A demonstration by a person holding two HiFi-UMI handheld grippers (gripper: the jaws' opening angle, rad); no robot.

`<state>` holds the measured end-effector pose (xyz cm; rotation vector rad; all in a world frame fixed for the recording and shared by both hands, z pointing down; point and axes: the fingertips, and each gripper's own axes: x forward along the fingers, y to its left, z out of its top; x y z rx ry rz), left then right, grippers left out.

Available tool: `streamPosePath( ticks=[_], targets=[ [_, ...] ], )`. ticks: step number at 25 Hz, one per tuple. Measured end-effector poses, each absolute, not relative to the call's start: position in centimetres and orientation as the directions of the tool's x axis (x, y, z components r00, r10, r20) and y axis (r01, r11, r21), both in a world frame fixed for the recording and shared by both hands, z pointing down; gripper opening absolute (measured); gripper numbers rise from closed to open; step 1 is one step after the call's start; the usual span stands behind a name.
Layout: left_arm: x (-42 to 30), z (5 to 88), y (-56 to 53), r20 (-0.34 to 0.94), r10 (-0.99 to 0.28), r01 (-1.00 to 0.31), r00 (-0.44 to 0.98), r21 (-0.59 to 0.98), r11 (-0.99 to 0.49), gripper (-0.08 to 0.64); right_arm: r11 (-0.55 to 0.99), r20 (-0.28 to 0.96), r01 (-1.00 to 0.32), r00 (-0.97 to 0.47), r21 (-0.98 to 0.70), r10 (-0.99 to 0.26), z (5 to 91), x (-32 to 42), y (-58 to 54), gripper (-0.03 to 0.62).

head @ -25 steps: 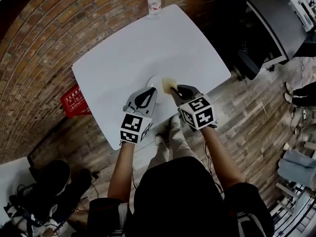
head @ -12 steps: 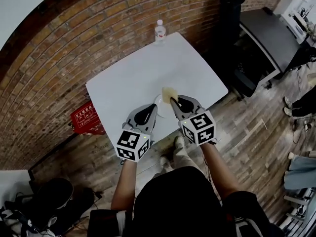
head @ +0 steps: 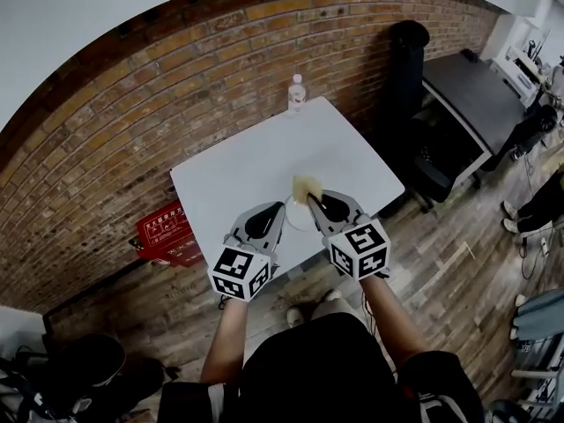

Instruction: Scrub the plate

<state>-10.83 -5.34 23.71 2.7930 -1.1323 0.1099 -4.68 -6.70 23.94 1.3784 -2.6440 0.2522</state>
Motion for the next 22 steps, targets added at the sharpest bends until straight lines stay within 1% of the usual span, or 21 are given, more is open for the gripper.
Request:
streamPosePath(
  ticks=[4,7,14,20,22],
  targets=[
    [-10.8,22.5,-5.1,0.088,-0.692,-0.697,0.717,0.095,-0.711,0.020,0.561,0.190,-0.826,-0.560,-0.053,-0.806,22.9,-4.6,-6.0,0.038],
    [-10.0,21.4,-4.5,0.057,-0.681,-0.684,0.730,0.086,-0.725,0.020,0.549,0.191,-0.832,-0.553,-0.081,-0.811,22.8,-3.6,-5.9,0.037],
    [-8.0,20.1,-3.2,0.069,-0.691,-0.694,0.720,0.066,-0.717,0.020,0.551,0.160,-0.827,-0.563,-0.114,-0.811,21.0,-1.4,-4.8,0.038],
    [-6.0,18.2,-1.0,0.067,-0.714,-0.717,0.697,0.025,-0.697,0.020,0.581,0.133,-0.806,-0.592,-0.114,-0.795,18.9,0.2,-2.4,0.037],
    [-5.1,17.8,0.2,0.065,-0.718,-0.720,0.693,0.004,-0.694,0.020,0.587,0.121,-0.804,-0.594,-0.091,-0.795,18.2,0.9,-1.4,0.037]
  ],
)
